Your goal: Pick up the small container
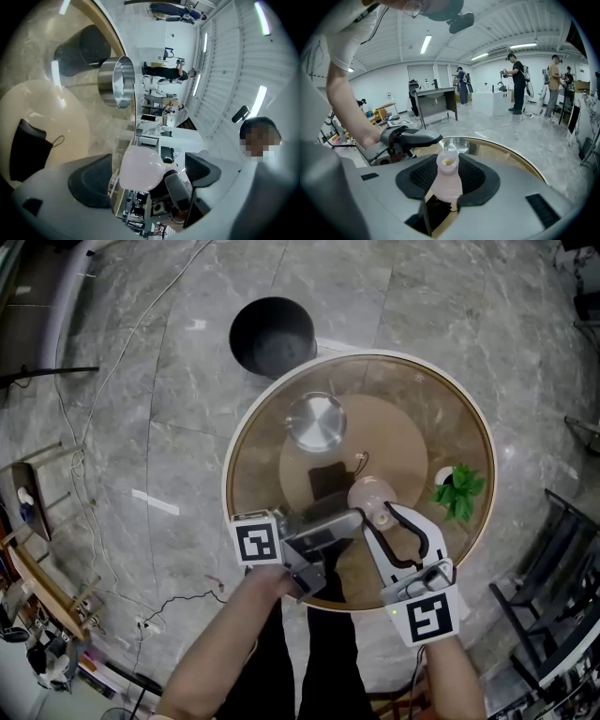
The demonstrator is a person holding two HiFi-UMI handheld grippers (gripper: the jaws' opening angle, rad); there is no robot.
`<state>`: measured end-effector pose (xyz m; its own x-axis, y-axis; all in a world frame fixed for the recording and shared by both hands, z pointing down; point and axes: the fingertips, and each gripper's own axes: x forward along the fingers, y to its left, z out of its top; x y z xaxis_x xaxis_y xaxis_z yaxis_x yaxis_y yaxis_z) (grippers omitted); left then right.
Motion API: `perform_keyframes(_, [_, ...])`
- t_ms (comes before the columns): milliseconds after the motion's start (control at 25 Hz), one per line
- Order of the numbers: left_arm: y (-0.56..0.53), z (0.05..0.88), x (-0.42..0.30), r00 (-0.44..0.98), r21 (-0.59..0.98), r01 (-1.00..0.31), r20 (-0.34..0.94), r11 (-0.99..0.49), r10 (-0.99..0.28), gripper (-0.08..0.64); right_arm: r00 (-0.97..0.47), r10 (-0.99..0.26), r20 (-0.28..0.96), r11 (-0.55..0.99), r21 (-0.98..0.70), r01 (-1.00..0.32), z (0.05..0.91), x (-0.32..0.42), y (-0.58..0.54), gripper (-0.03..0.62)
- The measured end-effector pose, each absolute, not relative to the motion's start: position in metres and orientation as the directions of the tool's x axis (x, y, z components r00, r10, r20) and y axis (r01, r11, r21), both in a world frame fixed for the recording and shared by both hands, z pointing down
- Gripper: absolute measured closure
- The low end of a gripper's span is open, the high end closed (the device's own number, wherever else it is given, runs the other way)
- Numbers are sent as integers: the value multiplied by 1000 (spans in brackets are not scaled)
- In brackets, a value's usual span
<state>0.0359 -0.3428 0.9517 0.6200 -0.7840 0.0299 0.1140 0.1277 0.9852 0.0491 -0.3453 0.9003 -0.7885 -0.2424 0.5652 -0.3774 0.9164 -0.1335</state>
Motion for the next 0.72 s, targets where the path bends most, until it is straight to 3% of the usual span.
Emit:
perform_keyframes(240, [-346, 941, 44, 555, 946, 302, -76, 116, -828, 70, -787, -192, 586, 933, -141, -332, 887, 53, -328, 442])
perform_keyframes(720, [-332, 918, 63, 583, 917, 381, -137, 120, -801, 187, -792, -181, 584, 932, -156, -328, 863, 56, -301, 442])
